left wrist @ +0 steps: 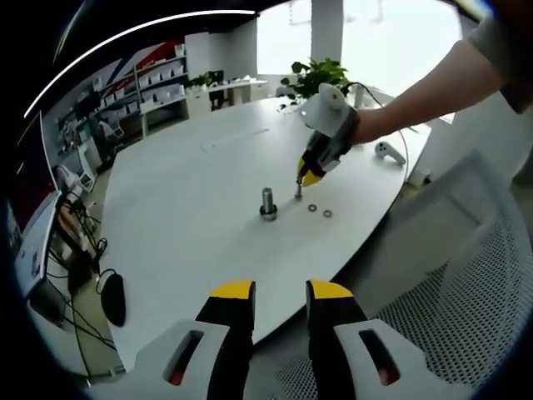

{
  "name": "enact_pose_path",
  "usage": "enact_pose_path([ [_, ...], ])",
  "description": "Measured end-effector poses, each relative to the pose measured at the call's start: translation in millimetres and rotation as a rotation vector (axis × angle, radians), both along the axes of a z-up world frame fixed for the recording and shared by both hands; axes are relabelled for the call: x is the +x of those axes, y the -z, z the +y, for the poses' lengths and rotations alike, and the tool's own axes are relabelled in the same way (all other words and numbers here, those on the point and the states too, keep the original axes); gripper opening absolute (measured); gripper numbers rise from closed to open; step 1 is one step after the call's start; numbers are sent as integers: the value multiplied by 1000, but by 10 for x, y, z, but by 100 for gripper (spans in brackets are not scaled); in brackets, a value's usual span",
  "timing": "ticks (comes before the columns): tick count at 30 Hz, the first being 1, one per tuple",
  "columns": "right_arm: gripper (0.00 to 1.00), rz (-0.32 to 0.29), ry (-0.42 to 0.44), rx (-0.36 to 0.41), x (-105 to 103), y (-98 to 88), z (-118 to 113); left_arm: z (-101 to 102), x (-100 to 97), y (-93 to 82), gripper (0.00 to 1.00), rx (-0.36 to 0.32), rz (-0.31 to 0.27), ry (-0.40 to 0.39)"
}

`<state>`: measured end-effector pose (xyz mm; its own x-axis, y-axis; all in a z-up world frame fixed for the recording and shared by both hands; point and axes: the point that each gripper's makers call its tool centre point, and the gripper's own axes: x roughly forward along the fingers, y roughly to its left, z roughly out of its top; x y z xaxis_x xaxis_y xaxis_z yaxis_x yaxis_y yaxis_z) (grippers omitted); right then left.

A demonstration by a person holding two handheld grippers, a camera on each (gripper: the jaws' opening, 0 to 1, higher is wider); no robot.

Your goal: Place the washer onto the threaded stud by aligning its center hole with the stud, sliding it down to the base, and recovering from edge contact or off-axis alignment until the washer reaches the visible bottom stop.

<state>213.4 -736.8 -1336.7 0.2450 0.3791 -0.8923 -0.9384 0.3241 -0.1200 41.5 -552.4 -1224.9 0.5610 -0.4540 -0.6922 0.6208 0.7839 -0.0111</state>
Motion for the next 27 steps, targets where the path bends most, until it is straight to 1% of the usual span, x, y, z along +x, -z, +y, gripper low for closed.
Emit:
enact_pose_path([
  [3, 14, 23, 23, 0, -7, 78, 15, -7, -15, 25, 22, 2, 15, 8],
  [7, 14, 37, 28, -7, -9, 190, 7, -22, -38, 52, 22, 8, 31, 19],
  [11, 14, 58, 53, -3, 5, 258, -7, -23, -46, 71, 22, 10, 41, 22],
  [17, 14, 61, 56, -2, 26, 305, 6, -48, -86, 110, 21, 18, 66, 42],
  [20, 15, 55, 67, 12, 46, 305, 12, -50, -85, 116, 21, 18, 71, 42],
  [22, 15, 69, 77, 17, 37, 322, 17, -48, -93, 130, 21, 21, 78, 44],
  [24, 15, 69, 73, 9, 32, 340, 9, -49, -100, 136, 21, 25, 81, 46],
  [27, 16, 70, 76, 19, 22, 327, 25, -43, -100, 135, 21, 27, 81, 42],
])
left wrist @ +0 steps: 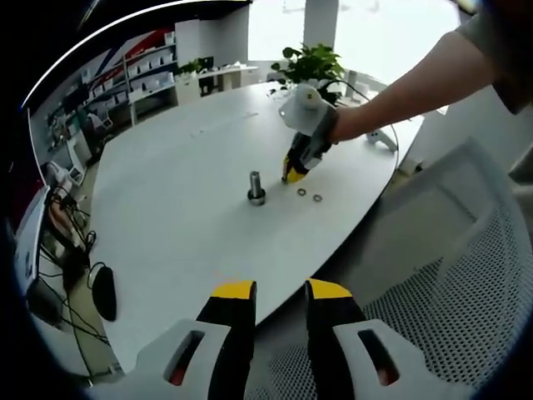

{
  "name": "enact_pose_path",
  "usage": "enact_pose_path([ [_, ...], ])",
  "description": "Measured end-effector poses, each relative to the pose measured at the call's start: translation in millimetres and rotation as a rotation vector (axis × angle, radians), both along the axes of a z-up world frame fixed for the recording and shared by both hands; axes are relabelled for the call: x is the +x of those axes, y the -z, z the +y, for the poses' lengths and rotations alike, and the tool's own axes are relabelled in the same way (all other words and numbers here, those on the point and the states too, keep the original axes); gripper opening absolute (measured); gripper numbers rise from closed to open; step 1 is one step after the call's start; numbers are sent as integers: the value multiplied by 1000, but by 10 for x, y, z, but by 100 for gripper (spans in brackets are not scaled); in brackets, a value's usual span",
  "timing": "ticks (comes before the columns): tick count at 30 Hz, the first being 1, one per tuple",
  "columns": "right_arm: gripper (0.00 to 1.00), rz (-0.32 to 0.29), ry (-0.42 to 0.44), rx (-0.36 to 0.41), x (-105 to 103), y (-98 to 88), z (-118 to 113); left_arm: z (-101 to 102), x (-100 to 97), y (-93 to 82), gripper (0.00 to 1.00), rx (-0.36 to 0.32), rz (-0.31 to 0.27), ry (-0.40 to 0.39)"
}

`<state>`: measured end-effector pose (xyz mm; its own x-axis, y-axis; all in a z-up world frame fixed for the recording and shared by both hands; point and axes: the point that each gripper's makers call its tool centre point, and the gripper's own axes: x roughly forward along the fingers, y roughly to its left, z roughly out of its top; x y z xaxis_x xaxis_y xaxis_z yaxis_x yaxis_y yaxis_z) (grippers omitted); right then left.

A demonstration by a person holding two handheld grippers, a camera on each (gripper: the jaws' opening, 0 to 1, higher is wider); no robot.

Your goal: Place the washer onto the threaded stud by aligning its center hole with the stud, sliding it down to the base, and recovering from edge contact or off-axis alignment until the washer reaches the visible bottom stop.

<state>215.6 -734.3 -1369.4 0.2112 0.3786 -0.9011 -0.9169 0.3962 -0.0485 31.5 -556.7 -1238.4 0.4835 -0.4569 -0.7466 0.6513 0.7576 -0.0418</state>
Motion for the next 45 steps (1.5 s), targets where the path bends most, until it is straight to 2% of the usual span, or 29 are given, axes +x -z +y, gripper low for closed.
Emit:
enact_pose_path([
  [11, 19, 5, 9, -9, -14, 9, -60, 23, 6, 2, 21, 7, -3, -14],
  [20, 21, -5, 28, -5, -102, -82, -169, 23, 16, -8, 21, 8, -11, -14],
  [26, 21, -7, 66, 21, -182, -175, -262, 22, 30, -26, 21, 1, -20, -16],
  [29, 22, 6, 119, 61, -207, -218, -285, 21, 30, -30, 21, 1, -22, -15],
  [31, 22, -3, 114, 57, -240, -240, -304, 21, 29, -31, 21, 1, -22, -16],
  [45, 22, -4, 141, 73, -408, -209, -397, 34, 32, -26, 21, 10, -24, -22],
])
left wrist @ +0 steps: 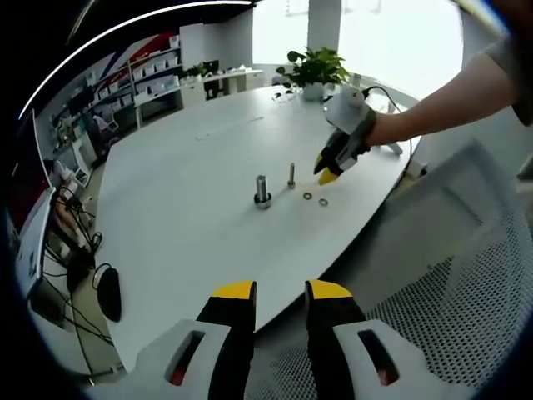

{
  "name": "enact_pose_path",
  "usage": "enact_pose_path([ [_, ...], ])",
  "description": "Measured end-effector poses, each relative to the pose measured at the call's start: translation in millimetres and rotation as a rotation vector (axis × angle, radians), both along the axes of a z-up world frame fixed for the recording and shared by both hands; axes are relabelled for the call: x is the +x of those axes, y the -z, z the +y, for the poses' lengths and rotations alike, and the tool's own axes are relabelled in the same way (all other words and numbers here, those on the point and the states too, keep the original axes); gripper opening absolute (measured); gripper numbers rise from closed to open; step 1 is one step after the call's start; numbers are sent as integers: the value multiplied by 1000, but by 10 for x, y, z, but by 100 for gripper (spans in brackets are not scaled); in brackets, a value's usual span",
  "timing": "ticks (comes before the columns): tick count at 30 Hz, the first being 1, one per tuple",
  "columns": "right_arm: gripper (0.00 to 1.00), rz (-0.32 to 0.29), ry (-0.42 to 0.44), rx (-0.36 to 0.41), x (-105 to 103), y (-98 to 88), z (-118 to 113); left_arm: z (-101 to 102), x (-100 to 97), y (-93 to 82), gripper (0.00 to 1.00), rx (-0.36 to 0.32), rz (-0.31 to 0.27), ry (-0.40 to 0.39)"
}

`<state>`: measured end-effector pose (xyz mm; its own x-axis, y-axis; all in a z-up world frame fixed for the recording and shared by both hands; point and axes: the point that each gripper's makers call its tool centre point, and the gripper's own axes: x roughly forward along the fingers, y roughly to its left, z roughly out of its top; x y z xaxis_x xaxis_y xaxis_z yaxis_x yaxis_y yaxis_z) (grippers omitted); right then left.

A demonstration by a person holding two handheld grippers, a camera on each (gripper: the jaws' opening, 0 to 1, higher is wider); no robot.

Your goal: Place the washer onto the threaded stud by aligning its center hole with the stud, sliding it down to the base, and recovering from edge contact or off-axis alignment until the washer reaches the visible bottom stop.

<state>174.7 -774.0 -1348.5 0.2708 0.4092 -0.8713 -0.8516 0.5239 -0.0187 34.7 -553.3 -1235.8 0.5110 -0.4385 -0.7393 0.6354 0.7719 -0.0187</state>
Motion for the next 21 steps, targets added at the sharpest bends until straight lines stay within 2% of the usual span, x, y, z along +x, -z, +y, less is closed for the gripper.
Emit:
enact_pose_path([
  [9, 23, 23, -7, -5, -72, 84, 39, 6, 7, -7, 21, -2, -4, -4],
  [14, 23, 15, -68, -15, -137, 150, 62, 14, 20, -16, 21, -8, -7, -12],
  [17, 23, 67, -88, -42, -238, 261, 35, 20, 11, -5, 21, -5, -4, -13],
  [18, 23, 52, -86, -39, -226, 254, 35, 20, 9, -5, 21, -4, -3, -14],
  [21, 24, 61, -91, -3, -259, 219, 111, 18, 15, -7, 21, -5, -2, -12],
])
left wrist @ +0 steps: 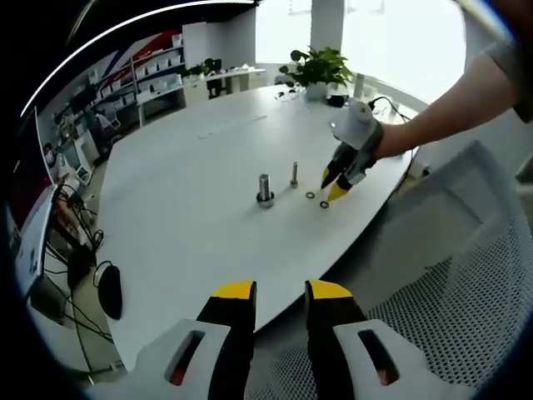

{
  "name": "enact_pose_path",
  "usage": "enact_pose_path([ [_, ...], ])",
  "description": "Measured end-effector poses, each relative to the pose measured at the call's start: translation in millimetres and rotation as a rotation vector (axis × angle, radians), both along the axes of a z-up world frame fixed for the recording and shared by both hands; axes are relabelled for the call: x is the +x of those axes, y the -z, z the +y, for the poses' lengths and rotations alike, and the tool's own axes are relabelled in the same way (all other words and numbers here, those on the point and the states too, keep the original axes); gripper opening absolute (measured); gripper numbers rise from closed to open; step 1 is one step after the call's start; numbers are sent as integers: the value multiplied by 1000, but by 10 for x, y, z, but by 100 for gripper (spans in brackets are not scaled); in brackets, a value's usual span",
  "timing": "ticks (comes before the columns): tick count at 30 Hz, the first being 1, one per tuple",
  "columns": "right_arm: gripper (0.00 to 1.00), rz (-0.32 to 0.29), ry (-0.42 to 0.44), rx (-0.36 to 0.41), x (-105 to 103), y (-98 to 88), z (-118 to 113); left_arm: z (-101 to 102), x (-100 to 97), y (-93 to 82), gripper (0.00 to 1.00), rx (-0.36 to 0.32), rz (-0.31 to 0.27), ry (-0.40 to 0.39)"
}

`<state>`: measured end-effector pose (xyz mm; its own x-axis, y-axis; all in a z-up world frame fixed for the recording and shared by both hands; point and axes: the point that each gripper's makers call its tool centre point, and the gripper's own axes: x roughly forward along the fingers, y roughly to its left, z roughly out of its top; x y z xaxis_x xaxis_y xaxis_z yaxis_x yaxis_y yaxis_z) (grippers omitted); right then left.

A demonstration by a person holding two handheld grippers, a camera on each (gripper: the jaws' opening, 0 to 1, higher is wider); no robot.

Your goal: Place the washer onto the threaded stud by aligning its center hole with the stud, sliding it down to the base, and recovering from edge contact or off-axis alignment until the washer reaches the visible bottom stop.

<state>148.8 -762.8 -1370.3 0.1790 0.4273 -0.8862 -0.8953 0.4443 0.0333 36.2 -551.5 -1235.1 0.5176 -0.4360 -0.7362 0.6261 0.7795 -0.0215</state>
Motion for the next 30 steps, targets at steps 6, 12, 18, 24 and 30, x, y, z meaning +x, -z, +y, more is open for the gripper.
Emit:
enact_pose_path([
  [6, 24, -14, -45, -15, -31, -37, 64, -5, 7, -14, 21, -8, -8, 1],
  [12, 24, -6, -109, -17, -129, -60, 201, -11, 16, -31, 21, -15, -14, 1],
  [18, 23, -21, -216, -97, -192, -11, 234, -8, 21, -38, 21, -15, -21, 0],
  [24, 21, 2, -241, -116, -182, 40, 253, -5, 23, -42, 21, -16, -25, -2],
  [30, 19, 13, -269, -135, -174, 35, 296, -20, 18, -40, 21, -21, -18, 5],
])
